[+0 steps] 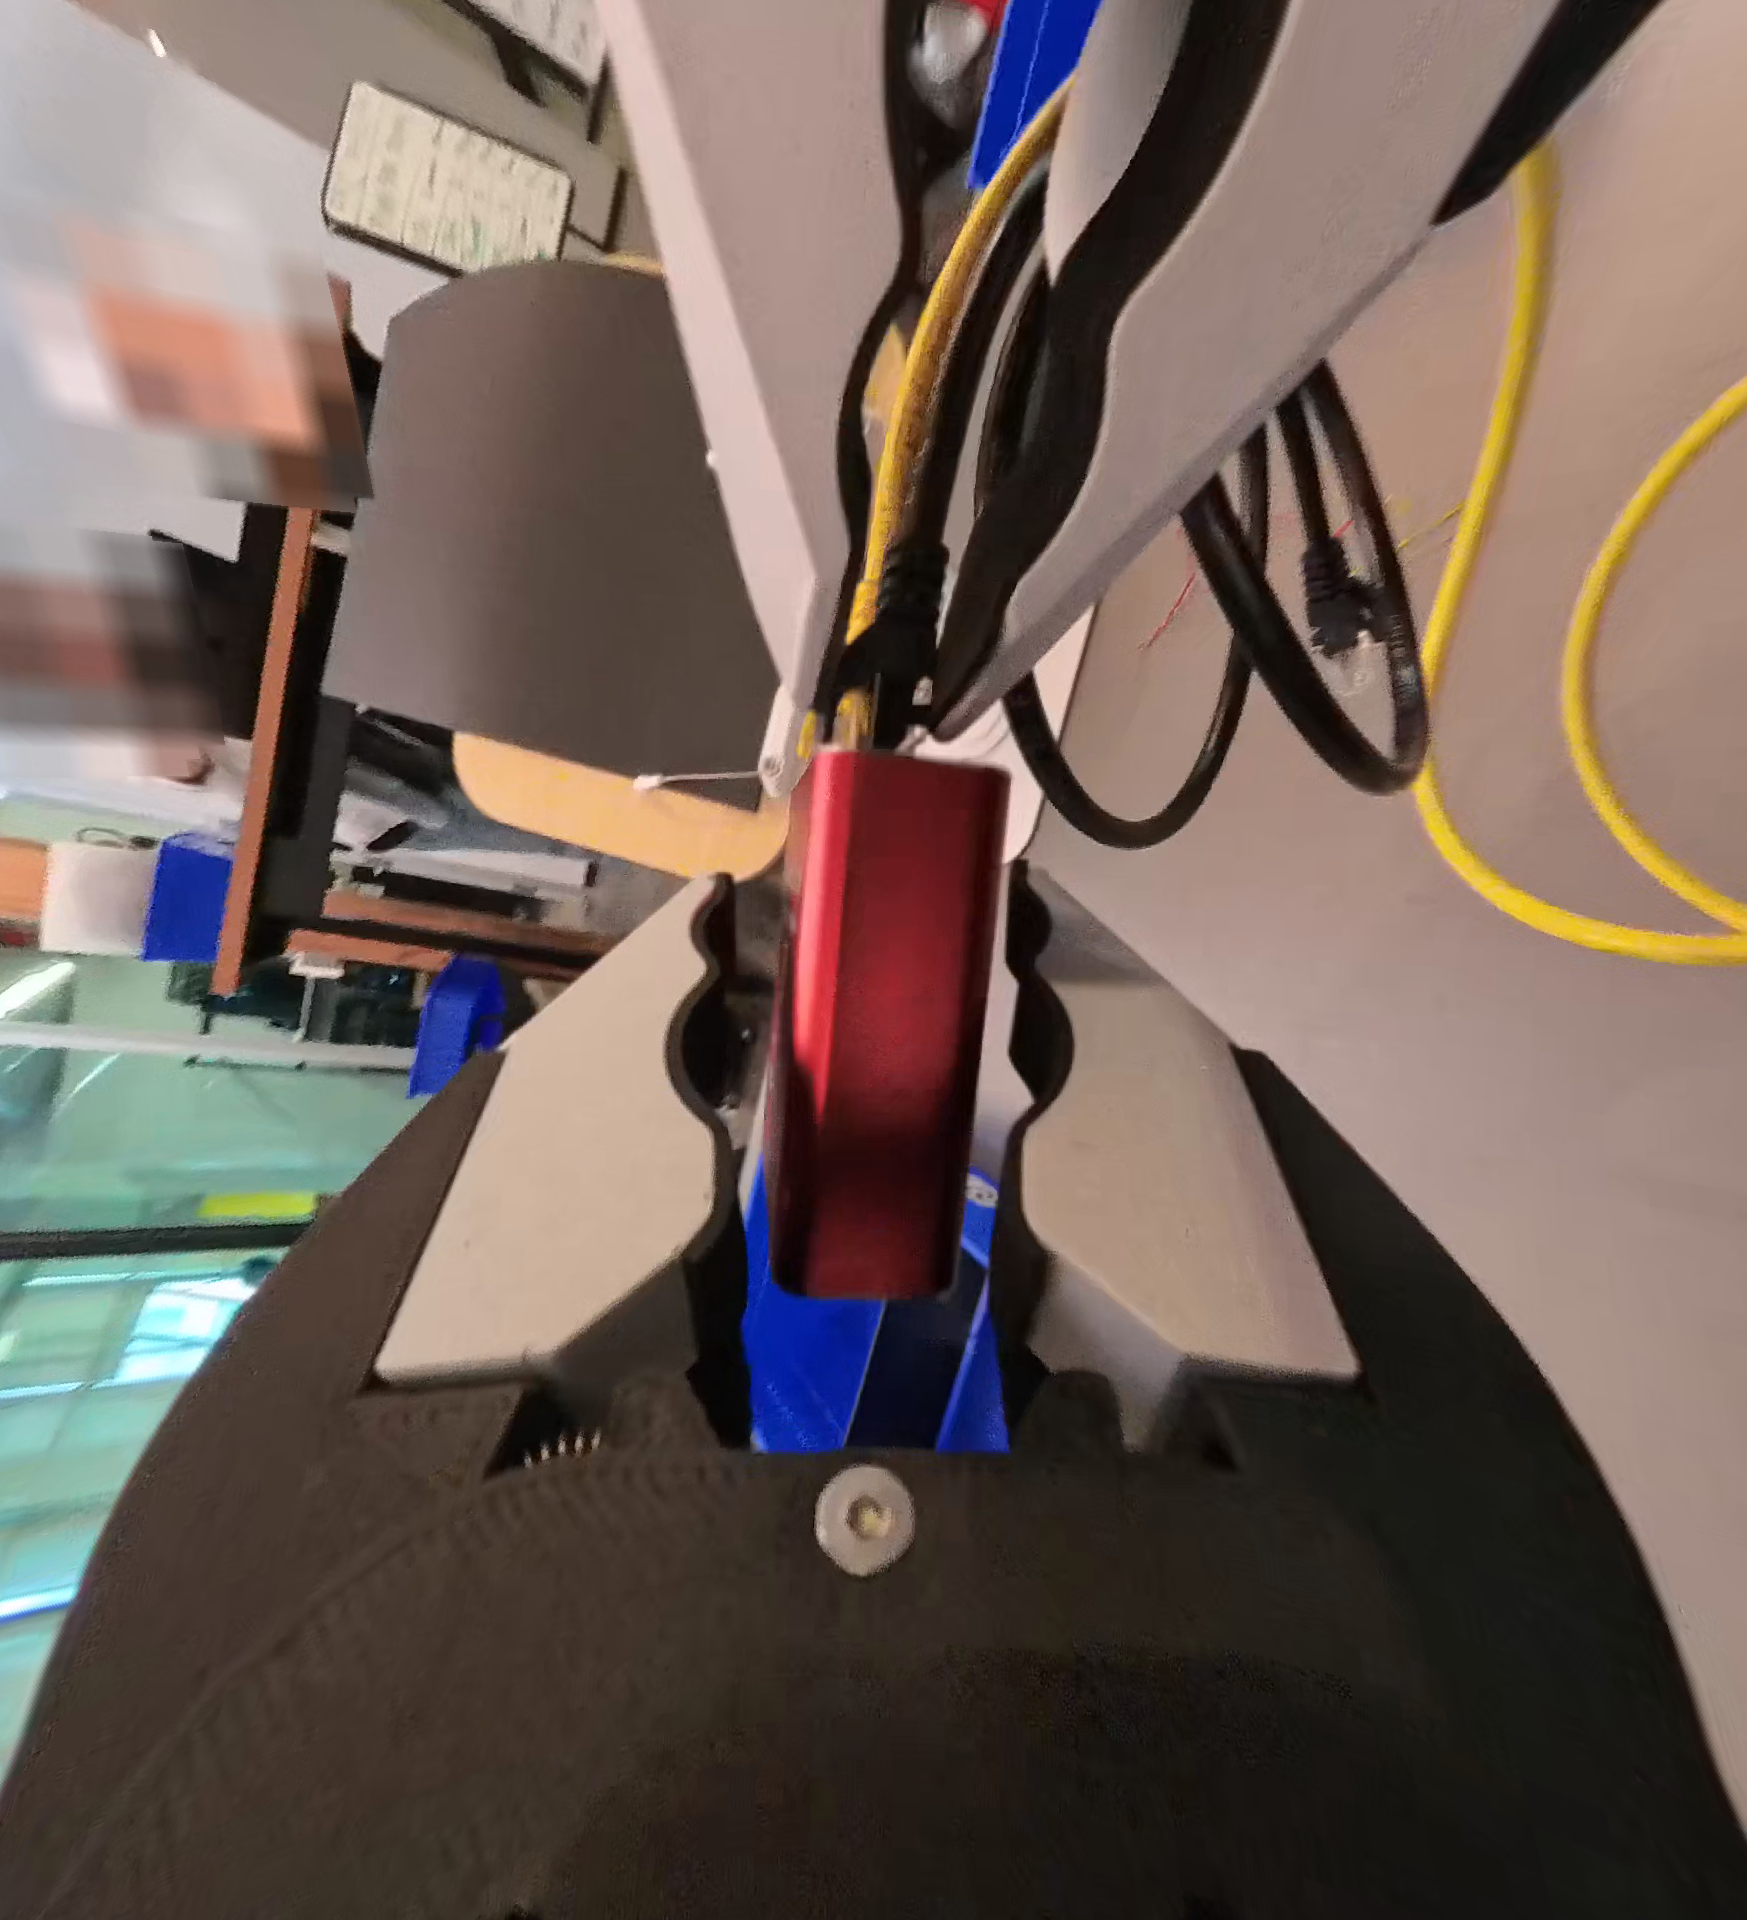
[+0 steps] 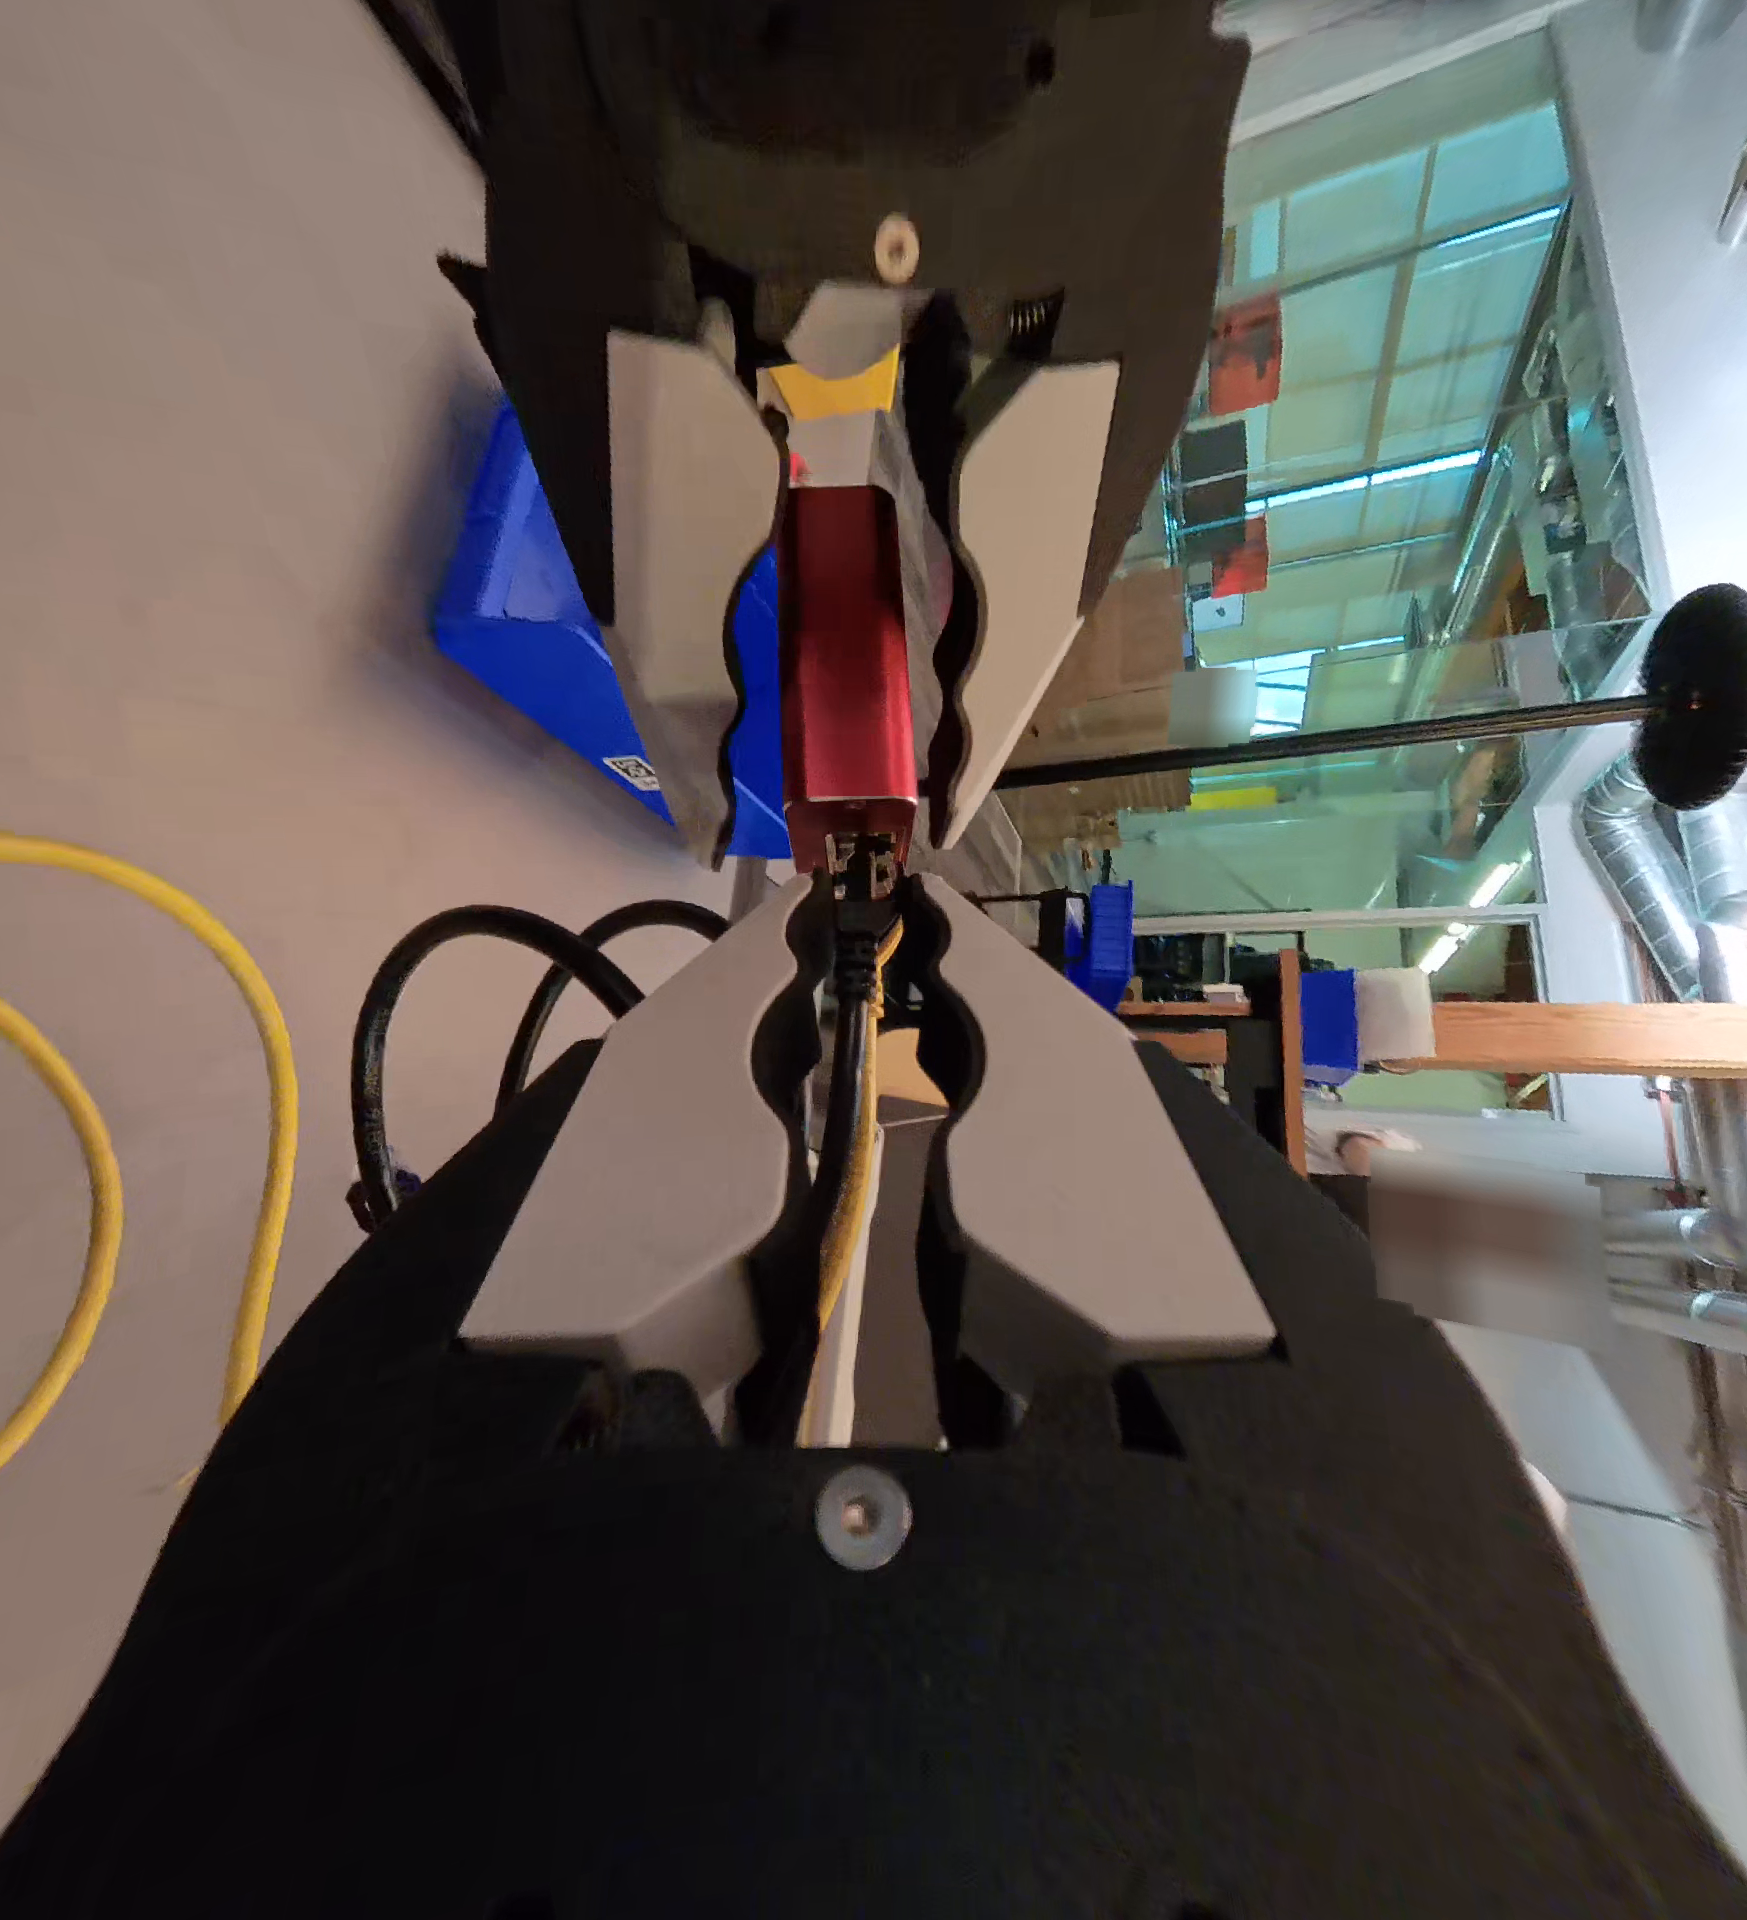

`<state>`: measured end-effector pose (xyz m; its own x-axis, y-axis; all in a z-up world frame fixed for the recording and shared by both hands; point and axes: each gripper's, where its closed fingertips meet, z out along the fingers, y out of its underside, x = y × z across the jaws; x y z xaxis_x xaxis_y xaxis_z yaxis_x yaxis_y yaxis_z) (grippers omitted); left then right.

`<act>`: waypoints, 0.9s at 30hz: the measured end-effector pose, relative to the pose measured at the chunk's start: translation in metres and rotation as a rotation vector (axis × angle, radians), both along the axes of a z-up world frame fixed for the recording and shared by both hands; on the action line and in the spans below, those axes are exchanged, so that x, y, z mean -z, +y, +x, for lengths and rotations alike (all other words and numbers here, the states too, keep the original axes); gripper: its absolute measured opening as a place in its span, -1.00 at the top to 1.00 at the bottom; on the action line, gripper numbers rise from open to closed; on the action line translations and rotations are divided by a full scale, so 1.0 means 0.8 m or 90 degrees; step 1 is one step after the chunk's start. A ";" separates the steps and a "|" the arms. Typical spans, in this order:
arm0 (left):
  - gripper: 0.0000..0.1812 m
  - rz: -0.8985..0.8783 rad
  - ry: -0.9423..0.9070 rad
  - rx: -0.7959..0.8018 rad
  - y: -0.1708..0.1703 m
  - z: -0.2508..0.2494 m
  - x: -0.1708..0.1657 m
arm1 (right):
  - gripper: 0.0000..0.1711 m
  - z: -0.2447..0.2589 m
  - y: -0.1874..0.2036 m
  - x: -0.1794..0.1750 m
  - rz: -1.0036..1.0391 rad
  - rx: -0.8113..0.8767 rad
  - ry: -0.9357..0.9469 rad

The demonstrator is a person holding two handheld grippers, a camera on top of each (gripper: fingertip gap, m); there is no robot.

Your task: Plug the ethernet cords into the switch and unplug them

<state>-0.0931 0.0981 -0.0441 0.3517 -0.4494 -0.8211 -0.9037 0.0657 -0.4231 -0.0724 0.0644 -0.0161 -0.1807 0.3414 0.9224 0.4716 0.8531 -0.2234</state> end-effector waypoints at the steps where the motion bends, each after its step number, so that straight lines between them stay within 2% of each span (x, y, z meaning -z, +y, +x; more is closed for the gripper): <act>1: 0.51 0.007 0.013 -0.008 0.003 0.000 0.003 | 0.87 -0.002 -0.003 0.002 0.004 0.002 -0.002; 3: 0.70 0.018 0.030 -0.010 0.005 0.003 0.007 | 0.87 -0.005 -0.009 0.005 0.002 0.003 -0.004; 4: 0.71 0.026 0.042 -0.014 0.007 0.002 0.007 | 0.87 -0.005 -0.008 0.006 0.009 0.007 -0.005; 9: 0.72 0.064 0.060 -0.001 0.004 0.003 0.000 | 0.86 -0.003 -0.015 0.004 -0.026 -0.045 0.013; 12: 0.72 0.069 0.043 0.014 0.002 0.006 -0.004 | 0.68 0.002 -0.017 -0.001 -0.073 -0.082 0.012; 14: 0.72 0.069 0.040 0.021 0.003 0.007 -0.004 | 0.77 0.001 -0.023 -0.001 -0.073 -0.109 0.008; 18: 0.72 0.065 0.044 0.023 0.004 0.005 0.000 | 0.79 -0.002 -0.019 0.001 -0.106 -0.114 0.008; 27: 0.72 0.062 0.060 0.016 0.006 0.002 0.006 | 0.83 -0.007 -0.015 0.007 -0.091 -0.113 -0.005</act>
<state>-0.0912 0.1032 -0.0487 0.2605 -0.3741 -0.8901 -0.9366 0.1260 -0.3271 -0.0777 0.0524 -0.0221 -0.2568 0.4308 0.8652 0.3184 0.8829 -0.3451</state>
